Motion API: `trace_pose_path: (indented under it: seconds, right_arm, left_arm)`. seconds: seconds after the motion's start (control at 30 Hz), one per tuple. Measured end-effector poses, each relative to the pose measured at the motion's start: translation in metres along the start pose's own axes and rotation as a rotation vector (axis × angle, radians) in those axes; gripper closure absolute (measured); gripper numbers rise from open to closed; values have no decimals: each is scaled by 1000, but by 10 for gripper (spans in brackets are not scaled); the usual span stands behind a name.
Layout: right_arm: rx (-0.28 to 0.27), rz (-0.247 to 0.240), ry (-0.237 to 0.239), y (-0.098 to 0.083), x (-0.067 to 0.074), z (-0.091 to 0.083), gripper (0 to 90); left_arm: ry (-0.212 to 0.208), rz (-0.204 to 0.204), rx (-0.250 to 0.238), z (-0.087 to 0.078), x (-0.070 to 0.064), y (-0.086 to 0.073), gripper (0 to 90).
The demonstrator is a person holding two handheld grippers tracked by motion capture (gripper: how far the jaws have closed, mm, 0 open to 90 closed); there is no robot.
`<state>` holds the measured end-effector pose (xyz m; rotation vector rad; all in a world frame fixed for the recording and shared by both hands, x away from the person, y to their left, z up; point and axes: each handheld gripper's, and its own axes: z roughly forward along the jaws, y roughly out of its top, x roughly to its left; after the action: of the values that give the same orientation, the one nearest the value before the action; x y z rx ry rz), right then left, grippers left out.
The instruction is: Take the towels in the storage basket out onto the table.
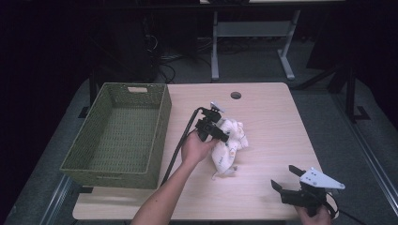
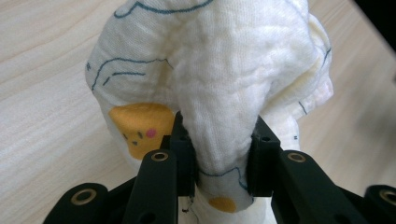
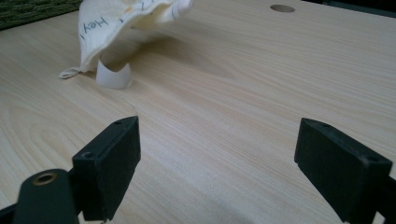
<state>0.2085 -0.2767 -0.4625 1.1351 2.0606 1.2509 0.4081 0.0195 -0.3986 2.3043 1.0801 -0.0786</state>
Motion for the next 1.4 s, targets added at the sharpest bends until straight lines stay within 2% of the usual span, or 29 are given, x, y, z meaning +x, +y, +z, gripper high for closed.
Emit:
trace_pose_path:
  seconds: [0.13, 0.2, 0.4, 0.53, 0.67, 0.83, 1.0, 1.1, 1.2, 1.4]
  right_arm:
    - [-2, -2, 0, 0, 0, 0, 140]
    - [-1, -1, 1, 0, 0, 0, 140]
    - [0, -10, 1, 0, 0, 0, 140]
    - [0, -15, 3, 0, 0, 1, 140]
    - [1, -16, 5, 0, 0, 1, 140]
    - [-1, -9, 7, 0, 0, 0, 140]
    - [6, -25, 9, -1, 0, 2, 140]
    - [8, -29, 11, -1, 0, 2, 140]
    - [9, -29, 6, -1, 1, 2, 140]
    - [16, -37, 7, -1, 1, 3, 140]
  left_arm:
    - [69, 58, 22, 6, -6, -1, 675]
    - [86, 59, 18, 9, -8, -1, 666]
    - [155, 107, 47, 20, -14, -1, 661]
    - [185, 126, 66, 27, -19, 0, 627]
    - [223, 154, 67, 32, -23, 0, 620]
    - [225, 158, 69, 33, -22, -1, 612]
    - [228, 159, 51, 29, -22, 0, 593]
    - [217, 161, 36, 28, -23, -1, 569]
    - [231, 181, 26, 24, -26, -2, 530]
    - [223, 183, -14, 15, -27, -1, 463]
